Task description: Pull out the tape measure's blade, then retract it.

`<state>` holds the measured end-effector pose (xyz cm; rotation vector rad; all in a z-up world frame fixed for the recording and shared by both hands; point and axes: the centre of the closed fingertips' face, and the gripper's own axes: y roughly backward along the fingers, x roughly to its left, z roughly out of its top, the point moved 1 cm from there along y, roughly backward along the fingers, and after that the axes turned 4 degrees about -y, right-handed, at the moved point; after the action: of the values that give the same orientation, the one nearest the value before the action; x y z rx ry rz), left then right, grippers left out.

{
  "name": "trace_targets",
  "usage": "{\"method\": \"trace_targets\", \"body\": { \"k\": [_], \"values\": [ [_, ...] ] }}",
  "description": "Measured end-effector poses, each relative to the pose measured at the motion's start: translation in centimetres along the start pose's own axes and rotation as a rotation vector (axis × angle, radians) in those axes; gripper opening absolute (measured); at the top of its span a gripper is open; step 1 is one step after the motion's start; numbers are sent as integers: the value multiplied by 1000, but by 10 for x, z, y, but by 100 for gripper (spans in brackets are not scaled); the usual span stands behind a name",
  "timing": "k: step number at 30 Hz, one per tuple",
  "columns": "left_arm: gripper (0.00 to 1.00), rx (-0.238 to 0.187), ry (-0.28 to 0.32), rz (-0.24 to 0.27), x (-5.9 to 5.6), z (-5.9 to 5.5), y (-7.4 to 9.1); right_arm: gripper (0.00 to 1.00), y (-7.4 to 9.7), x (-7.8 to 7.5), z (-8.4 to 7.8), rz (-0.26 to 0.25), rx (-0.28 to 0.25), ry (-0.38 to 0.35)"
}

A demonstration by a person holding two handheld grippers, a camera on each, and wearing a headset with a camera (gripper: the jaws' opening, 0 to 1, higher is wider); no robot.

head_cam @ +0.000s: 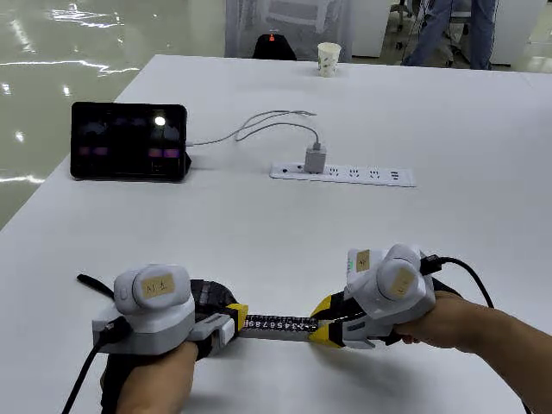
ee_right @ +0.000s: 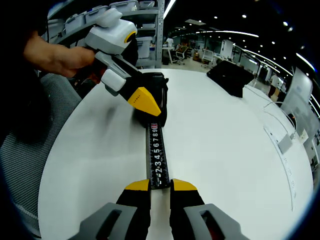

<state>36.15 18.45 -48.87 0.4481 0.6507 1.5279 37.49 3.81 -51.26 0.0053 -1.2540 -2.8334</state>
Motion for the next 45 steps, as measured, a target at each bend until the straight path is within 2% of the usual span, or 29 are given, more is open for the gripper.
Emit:
{"method": "trace_targets", "body": {
  "k": [45],
  "values": [
    [59,3,10,-3,0,0,0,10,-30,4,32,15,-37,10]
  ]
}}
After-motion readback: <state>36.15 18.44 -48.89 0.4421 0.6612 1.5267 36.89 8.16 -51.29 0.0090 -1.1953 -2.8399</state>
